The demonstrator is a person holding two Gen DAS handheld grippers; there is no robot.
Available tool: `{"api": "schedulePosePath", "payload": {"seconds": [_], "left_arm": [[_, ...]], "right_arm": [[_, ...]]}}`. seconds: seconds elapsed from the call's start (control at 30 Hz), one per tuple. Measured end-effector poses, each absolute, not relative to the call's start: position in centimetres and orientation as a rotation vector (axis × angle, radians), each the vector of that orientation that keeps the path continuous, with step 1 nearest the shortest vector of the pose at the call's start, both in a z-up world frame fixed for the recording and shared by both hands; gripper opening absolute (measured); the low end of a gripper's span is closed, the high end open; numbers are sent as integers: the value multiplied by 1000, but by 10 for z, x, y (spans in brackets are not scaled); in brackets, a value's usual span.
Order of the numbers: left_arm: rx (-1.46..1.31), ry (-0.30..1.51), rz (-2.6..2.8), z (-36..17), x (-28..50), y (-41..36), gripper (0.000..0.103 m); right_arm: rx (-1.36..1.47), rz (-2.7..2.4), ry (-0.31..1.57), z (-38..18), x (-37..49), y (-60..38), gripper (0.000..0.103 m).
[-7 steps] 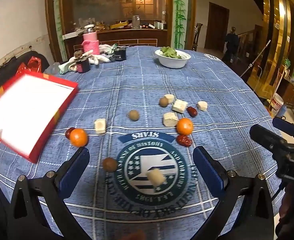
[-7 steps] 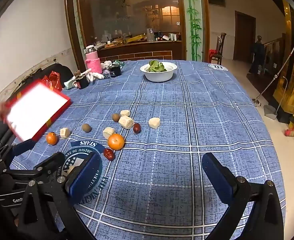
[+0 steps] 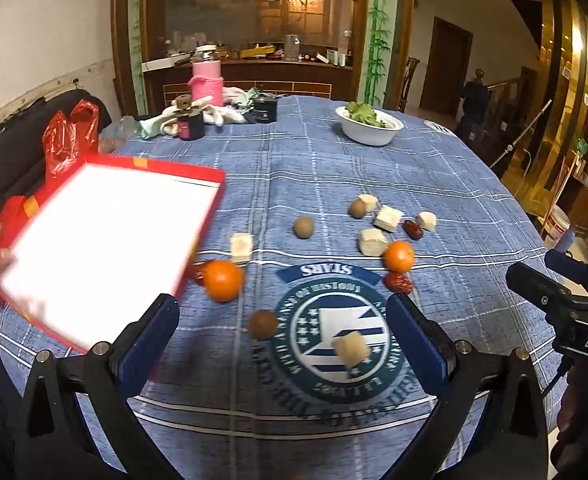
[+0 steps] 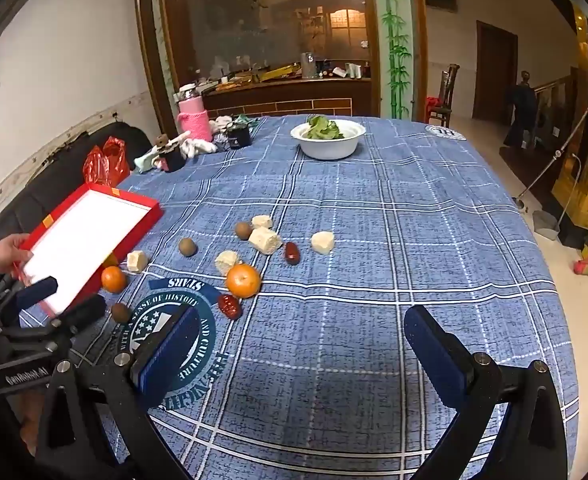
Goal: Organize fruits
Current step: 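Grasp a brown round fruit with the left tool while the right tool grasps a white cube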
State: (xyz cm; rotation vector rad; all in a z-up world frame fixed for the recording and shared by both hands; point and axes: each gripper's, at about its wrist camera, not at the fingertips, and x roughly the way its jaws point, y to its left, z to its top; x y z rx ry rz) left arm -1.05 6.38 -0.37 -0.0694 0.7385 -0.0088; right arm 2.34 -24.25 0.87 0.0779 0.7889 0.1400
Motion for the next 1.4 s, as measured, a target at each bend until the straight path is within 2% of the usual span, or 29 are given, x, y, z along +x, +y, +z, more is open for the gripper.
{"api": "schedulePosePath", "payload": {"seconds": [0.5, 1.1, 1.2, 1.27, 1.33, 1.4], "left_arm": [[-122, 760, -48, -17, -30, 100, 103], [-101, 652, -147, -4, -61, 102, 103], [-103, 646, -137, -3, -62, 104, 103], [-113, 647, -130, -3, -63, 107, 103], [-118, 645, -122, -3, -63, 110, 103], [-120, 648, -118, -4, -63, 111, 103]], "right_arm": [[87, 283, 858, -21, 27, -196, 103], [26, 479, 939, -39, 29, -139, 97], [6, 508, 953, -44, 30, -122, 90], [1, 518, 973, -50, 32, -114, 80], [3, 513, 987, -55, 35, -109, 64], [6, 502, 1001, -59, 38, -107, 58]]}}
